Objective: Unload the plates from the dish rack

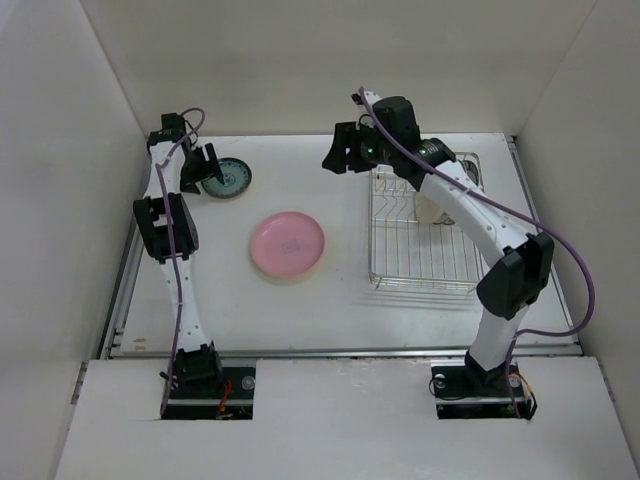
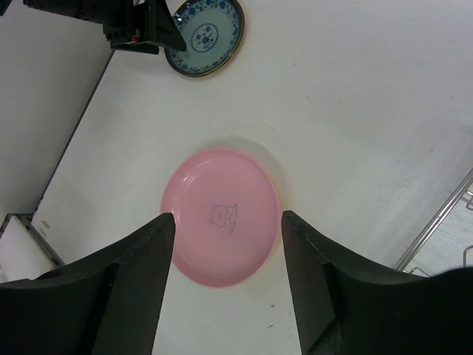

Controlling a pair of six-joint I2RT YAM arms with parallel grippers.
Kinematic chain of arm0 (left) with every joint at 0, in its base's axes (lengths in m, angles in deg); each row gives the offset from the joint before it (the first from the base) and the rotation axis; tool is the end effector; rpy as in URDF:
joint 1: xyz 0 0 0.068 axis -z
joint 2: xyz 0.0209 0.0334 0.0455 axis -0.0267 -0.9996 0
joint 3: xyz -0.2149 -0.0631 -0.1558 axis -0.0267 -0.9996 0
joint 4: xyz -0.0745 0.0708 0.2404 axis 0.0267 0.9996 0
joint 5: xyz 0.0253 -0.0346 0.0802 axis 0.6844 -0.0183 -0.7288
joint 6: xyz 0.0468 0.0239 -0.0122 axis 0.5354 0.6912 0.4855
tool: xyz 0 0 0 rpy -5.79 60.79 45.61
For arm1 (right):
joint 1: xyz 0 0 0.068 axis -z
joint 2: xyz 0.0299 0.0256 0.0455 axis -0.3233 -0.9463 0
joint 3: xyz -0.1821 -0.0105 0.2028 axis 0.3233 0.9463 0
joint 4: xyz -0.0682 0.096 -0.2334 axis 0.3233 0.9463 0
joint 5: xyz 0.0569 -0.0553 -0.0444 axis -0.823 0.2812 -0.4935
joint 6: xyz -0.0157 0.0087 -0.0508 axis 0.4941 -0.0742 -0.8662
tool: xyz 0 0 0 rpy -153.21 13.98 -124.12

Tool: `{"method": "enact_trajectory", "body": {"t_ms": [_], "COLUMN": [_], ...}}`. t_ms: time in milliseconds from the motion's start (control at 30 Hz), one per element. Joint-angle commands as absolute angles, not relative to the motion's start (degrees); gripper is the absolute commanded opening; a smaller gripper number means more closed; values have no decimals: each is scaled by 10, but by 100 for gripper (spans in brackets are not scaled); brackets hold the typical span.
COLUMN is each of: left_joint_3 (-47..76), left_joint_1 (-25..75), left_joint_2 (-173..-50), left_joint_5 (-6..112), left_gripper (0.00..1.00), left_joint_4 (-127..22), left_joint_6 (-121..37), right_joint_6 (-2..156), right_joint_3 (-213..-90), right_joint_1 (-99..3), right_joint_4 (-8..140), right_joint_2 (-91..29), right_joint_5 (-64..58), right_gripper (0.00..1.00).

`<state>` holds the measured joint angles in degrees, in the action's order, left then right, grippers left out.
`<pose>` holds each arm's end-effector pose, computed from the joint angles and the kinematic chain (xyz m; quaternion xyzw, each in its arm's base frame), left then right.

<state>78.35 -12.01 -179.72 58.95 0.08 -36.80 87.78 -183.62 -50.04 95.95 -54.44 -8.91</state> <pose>0.5329 0.0897 0.2055 -0.1077 0.9490 -0.1086 0.2755 0.3589 0.2271 0.3926 -0.1624 0.8339 0.3091 0.4275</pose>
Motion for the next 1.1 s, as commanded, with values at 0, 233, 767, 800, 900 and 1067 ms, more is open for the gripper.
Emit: {"method": "enact_trajectory", "body": {"t_ms": [0,233,767,800,900,1067], "left_joint_3": [807,776,685,650,574,477], "left_joint_1": [-125,-125,-118,-118,-118,-118], "left_joint_2": [-1793,-1710,-1437,-1414,-1362,-1329], "left_joint_5": [570,531,372,372,377,397], "left_gripper": [72,76,100,100,100,100], "left_joint_4": [25,32,25,13,-21,-29], "left_joint_6": [-340,-321,-136,-136,-121,-144], "right_joint_6": [872,886,896,896,902,886], "right_joint_3": [-1838,-1927,-1893,-1883,-1877,-1866], "right_joint_1": [-503,-498,-367,-367,-355,-343], "right_joint_4": [950,1051,1234,1228,1208,1173], "right_joint_2": [-510,-503,-539,-539,-551,-583], "right_joint_5": [-81,168,472,472,446,392], "right_gripper": [65,71,79,79,76,65]}}
